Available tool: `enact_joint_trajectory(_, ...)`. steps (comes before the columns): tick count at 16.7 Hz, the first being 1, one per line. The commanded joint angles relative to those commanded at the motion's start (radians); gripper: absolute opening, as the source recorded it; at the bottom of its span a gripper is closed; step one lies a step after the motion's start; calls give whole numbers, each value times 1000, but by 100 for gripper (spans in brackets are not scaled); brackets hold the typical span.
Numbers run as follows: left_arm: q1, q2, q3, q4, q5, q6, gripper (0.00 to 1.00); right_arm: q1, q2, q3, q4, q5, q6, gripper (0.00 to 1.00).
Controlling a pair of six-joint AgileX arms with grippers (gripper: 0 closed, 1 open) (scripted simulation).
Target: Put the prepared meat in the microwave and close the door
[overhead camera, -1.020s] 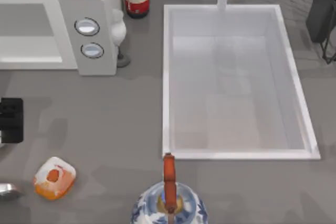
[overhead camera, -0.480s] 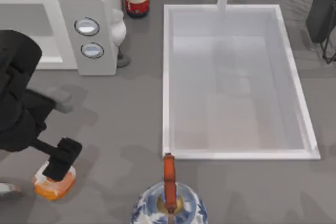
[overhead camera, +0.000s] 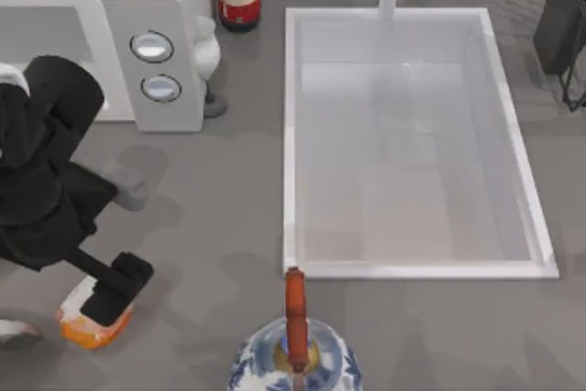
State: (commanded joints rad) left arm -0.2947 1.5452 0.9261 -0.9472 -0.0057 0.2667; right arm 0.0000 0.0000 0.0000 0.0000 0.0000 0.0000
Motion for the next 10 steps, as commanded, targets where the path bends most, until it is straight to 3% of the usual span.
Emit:
enact_joint_trajectory(5, -54, 13, -30, 38, 3, -56, 100, 0, 0, 0, 0, 0, 0, 100)
enact_joint_trajectory(10, -81, 110, -90, 200, -2, -72, 100, 0, 0, 0, 0, 0, 0, 100)
